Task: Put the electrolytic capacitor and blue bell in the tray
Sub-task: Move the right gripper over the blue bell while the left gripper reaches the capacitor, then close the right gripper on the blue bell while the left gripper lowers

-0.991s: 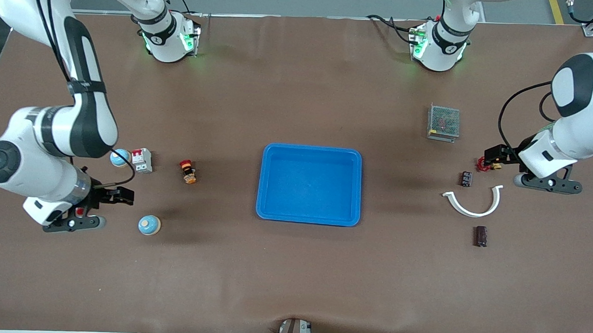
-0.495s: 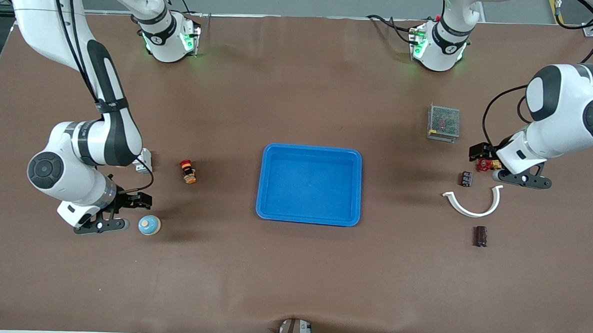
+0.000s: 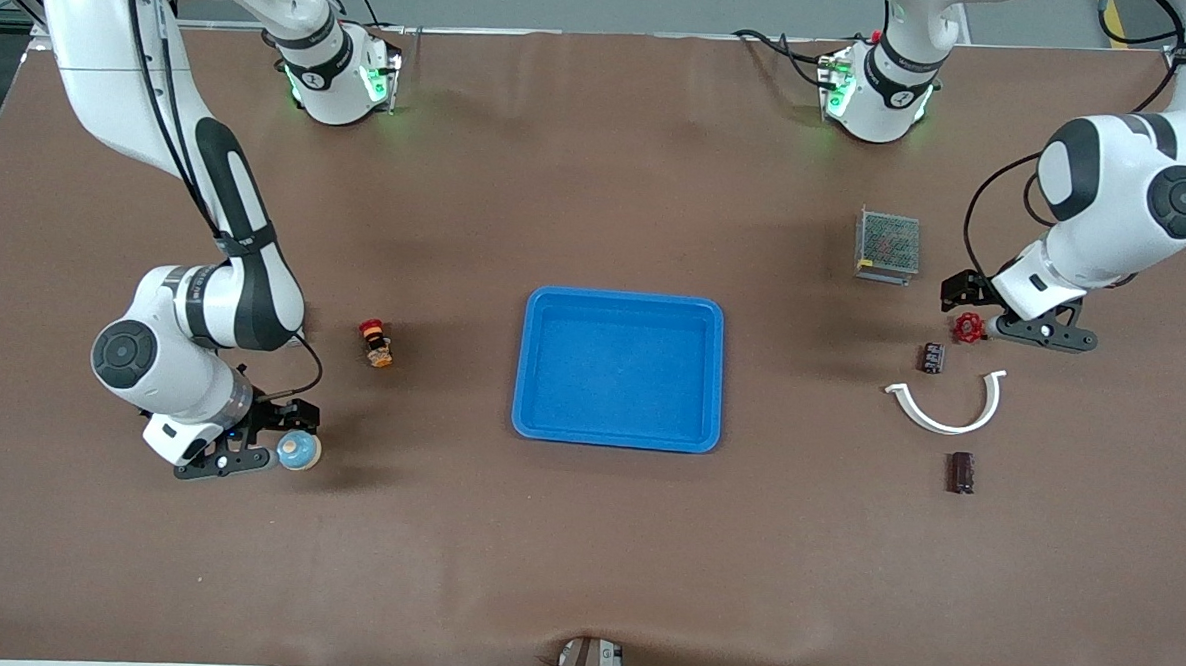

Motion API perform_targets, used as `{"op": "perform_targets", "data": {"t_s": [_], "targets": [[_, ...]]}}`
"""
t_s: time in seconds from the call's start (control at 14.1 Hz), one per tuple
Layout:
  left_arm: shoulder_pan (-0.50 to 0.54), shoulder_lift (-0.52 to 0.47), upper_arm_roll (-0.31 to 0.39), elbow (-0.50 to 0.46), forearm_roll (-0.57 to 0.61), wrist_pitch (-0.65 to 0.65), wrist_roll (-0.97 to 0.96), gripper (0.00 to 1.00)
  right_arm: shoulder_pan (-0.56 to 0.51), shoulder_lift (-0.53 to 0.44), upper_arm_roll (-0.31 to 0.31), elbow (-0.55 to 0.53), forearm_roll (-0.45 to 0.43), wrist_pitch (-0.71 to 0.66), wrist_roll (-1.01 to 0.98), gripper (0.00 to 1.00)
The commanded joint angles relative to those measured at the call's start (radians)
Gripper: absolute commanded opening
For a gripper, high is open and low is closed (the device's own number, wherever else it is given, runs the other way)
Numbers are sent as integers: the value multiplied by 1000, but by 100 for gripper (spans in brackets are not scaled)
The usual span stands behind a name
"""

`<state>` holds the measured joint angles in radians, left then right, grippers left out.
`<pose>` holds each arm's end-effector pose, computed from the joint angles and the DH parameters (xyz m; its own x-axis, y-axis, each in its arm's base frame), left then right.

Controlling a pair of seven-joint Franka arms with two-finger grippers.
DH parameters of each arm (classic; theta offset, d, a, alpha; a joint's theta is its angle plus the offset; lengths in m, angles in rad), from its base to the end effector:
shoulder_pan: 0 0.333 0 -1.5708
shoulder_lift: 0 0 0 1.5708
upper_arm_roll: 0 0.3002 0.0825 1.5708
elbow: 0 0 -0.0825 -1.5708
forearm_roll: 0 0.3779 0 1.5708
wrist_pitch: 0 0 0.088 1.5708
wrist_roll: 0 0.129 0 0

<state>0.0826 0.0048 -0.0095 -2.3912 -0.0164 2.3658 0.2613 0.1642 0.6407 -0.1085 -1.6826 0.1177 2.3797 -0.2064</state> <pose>0.4837 0.0350 0.2795 0.9841 -0.1756 -0.0263 -0.1751 -0.9844 0.0186 0.6719 0.0465 0.2046 0.9776 0.2006 0.0640 0.2016 -0.9794 -0.0086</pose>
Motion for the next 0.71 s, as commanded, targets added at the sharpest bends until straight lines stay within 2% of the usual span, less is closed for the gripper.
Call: {"op": "perform_targets", "data": {"t_s": [0.0,0.28,0.64], "targets": [[8,-39,-7,-98,15,117,10,100,-6,42,6,43,26,16,-48,100],[6,-25,-7,-198,16,294,12,100,-5,77,6,49,25,81,-76,100],[6,15,-6,-200,18,346,32,100,-11,108,6,77,25,81,-88,100]]}}
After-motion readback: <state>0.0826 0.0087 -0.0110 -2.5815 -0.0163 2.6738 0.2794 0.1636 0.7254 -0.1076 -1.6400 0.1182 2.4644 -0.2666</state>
